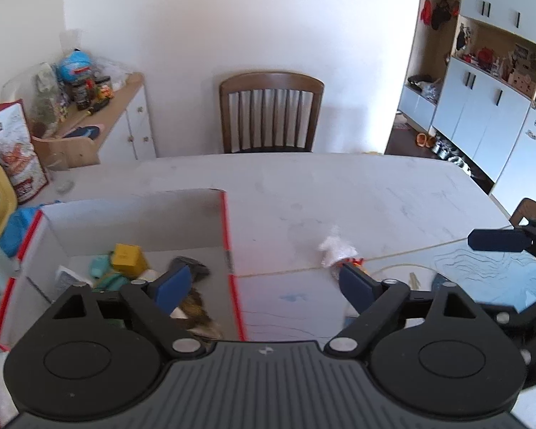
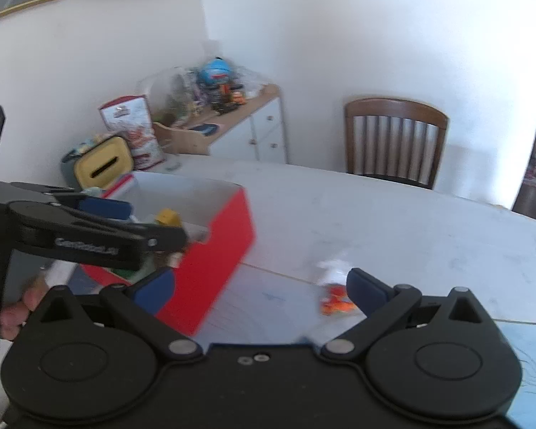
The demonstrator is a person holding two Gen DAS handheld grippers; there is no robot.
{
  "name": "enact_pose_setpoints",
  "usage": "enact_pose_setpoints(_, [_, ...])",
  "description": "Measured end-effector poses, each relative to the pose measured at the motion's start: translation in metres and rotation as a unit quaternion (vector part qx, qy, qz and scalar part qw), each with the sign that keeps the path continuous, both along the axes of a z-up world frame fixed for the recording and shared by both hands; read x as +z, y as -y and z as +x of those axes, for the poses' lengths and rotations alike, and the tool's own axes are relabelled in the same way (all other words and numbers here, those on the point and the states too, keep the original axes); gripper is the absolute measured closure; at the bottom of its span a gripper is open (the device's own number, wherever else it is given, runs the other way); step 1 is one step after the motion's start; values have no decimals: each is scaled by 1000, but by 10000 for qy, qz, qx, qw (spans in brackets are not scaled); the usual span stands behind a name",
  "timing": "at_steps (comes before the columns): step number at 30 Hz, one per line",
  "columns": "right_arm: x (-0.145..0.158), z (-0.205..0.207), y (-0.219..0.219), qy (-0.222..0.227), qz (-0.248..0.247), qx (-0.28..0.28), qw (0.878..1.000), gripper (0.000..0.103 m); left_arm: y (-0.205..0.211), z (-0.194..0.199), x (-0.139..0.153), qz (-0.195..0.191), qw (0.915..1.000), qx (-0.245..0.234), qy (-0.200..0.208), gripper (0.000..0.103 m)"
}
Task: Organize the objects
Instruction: 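Move both tools back from the box to the white bag and plush, then grasp white plastic bag with left gripper while right gripper grasps red plush keychain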
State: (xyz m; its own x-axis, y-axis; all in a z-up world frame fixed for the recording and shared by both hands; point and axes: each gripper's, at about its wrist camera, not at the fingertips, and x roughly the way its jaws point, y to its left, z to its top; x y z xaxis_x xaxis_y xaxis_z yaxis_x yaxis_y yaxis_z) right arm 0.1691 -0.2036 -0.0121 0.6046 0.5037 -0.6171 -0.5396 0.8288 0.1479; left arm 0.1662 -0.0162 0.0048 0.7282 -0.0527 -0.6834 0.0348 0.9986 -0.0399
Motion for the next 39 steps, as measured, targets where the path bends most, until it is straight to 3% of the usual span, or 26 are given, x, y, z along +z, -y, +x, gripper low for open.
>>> enact_pose_setpoints(4, [-10, 7, 25, -8, -113, -183, 9998, 1, 18, 4, -11, -175, 9997, -177, -20, 2])
enact_pose_setpoints(13, [-45, 26, 54, -24, -513, -288, 9983, 1, 42, 32, -39, -303, 9992, -231, -98, 2])
enact_pose_setpoints(18, [-70, 39, 54, -161, -577, -291, 9978, 2, 50, 56, -56, -202, 9994, -164, -235, 2])
enact_pose_setpoints(39, [-147, 93, 21, -384, -706, -219, 9965, 8, 73, 143, -120, -447, 9964, -148, -703, 2])
